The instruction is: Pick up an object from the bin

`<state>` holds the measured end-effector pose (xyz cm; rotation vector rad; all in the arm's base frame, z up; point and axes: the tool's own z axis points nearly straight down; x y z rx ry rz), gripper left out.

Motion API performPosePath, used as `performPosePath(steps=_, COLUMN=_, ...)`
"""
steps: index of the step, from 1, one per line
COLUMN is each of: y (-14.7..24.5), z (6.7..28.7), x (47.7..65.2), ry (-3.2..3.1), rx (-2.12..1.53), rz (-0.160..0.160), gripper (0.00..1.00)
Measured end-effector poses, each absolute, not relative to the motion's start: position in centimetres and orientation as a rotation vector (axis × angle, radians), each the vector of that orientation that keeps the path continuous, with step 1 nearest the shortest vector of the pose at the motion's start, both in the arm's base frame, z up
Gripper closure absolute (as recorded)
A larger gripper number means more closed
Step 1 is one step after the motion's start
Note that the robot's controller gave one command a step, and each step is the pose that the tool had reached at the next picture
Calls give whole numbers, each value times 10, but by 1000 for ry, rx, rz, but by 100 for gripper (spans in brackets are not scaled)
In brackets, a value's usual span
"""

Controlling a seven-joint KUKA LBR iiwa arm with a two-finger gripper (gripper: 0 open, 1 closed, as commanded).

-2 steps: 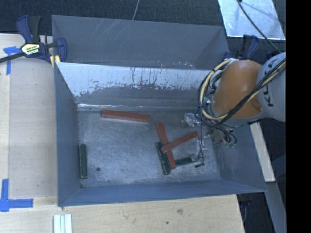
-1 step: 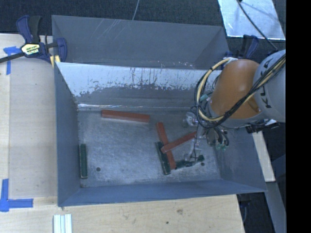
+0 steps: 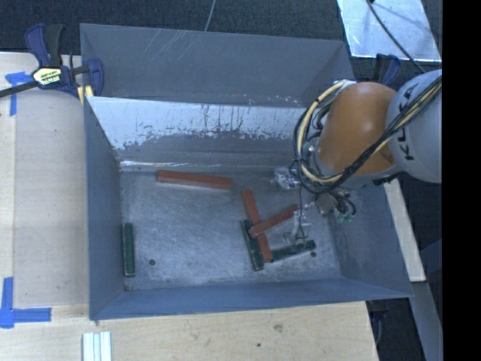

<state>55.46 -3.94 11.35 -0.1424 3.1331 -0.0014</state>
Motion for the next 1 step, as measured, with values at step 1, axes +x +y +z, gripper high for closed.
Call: performPosePath(steps=1, y=-25, z=72, x=567, ry=3140, rx=-13, rz=1, gripper=0)
